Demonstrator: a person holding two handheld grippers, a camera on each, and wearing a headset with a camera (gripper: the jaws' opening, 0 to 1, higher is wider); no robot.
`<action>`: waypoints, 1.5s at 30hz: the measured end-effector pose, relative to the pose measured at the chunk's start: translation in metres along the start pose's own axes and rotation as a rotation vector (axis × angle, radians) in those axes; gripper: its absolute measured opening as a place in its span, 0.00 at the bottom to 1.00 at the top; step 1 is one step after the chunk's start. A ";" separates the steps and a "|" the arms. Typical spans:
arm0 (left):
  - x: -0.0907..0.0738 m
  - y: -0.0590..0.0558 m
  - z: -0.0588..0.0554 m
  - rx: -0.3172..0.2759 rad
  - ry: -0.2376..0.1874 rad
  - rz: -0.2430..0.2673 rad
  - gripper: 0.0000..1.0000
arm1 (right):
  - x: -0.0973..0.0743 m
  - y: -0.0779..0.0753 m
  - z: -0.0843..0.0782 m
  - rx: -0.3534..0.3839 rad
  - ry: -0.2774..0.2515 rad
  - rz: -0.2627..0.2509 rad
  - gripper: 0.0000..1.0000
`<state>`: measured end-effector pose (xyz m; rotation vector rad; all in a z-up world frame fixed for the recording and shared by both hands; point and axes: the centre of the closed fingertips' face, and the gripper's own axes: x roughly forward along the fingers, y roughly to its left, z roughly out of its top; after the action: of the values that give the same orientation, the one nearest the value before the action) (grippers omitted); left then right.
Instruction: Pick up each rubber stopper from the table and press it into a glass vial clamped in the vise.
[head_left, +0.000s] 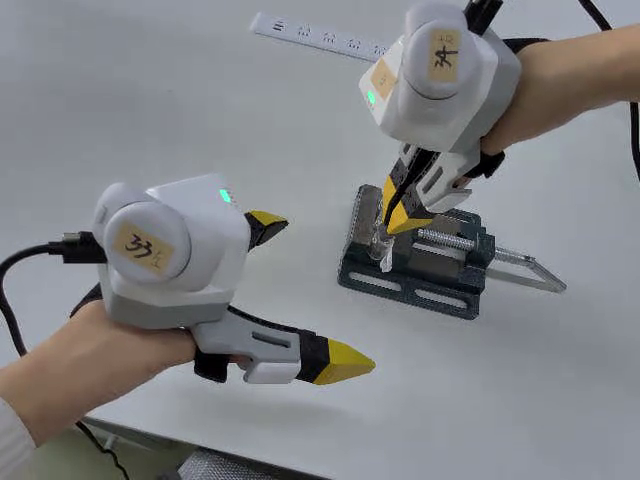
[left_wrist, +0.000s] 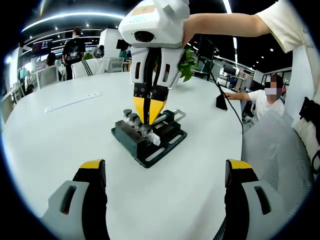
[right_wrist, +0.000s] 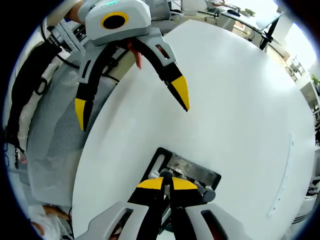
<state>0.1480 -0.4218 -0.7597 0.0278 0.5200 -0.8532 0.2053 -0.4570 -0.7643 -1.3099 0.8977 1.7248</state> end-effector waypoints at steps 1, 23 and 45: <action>0.000 0.000 0.000 0.000 0.000 0.000 0.99 | 0.000 0.000 0.000 0.004 0.003 -0.001 0.00; 0.004 0.004 0.000 -0.008 -0.002 -0.001 0.99 | 0.003 0.001 0.000 0.123 0.025 -0.033 0.00; 0.004 0.004 0.003 -0.008 -0.005 0.006 0.99 | 0.005 -0.004 -0.001 0.117 0.044 -0.068 0.00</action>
<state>0.1545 -0.4224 -0.7593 0.0197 0.5181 -0.8453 0.2086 -0.4554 -0.7699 -1.2905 0.9534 1.5729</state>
